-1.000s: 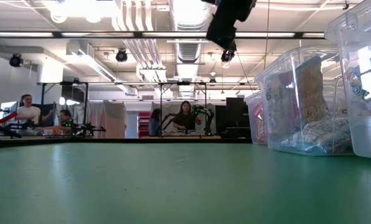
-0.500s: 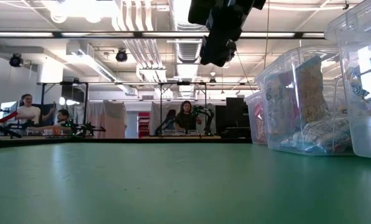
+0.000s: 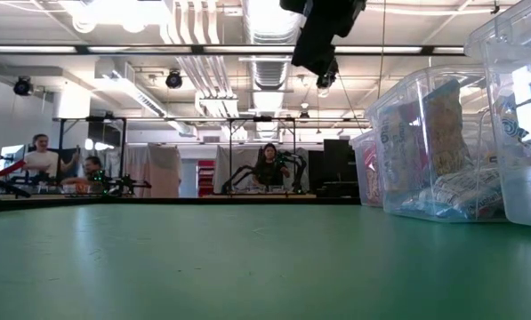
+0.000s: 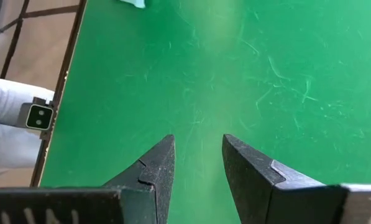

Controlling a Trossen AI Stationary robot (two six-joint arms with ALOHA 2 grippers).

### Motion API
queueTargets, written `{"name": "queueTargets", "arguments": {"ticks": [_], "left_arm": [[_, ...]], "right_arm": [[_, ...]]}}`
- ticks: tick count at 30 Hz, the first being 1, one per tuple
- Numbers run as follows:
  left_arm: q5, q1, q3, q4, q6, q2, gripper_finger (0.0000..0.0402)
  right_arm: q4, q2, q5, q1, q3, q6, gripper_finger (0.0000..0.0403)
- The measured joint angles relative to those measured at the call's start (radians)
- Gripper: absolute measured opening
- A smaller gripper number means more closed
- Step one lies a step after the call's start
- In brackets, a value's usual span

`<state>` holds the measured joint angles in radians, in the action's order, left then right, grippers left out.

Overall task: Sort Maruchan noodles
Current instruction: Move the right blue noodle pack to the center of the table

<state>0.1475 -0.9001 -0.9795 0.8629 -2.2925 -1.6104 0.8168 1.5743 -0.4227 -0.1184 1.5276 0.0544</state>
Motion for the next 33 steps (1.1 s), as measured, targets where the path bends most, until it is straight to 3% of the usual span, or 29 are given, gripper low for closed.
{"name": "queueTargets", "arguments": {"ticks": [8, 18, 23, 33], "left_arm": [[-0.159, 0.134, 0.055, 0.01, 0.158, 0.003, 0.0129], [-0.337, 0.414, 0.075, -0.003, 0.55, 0.003, 0.0129], [-0.394, 0.565, 0.076, -0.11, 0.836, 0.002, 0.0129], [-0.376, 0.838, 0.079, -0.397, 1.296, -0.003, 0.0129]], "right_arm": [[-0.011, -0.01, 0.009, -0.002, 0.0, 0.013, 0.0123], [-0.016, -0.01, 0.037, -0.002, 0.0, 0.009, 0.0123], [-0.035, -0.01, 0.13, -0.002, 0.0, 0.01, 0.0123], [-0.079, -0.009, 0.457, -0.002, 0.0, 0.025, 0.0123]]}}
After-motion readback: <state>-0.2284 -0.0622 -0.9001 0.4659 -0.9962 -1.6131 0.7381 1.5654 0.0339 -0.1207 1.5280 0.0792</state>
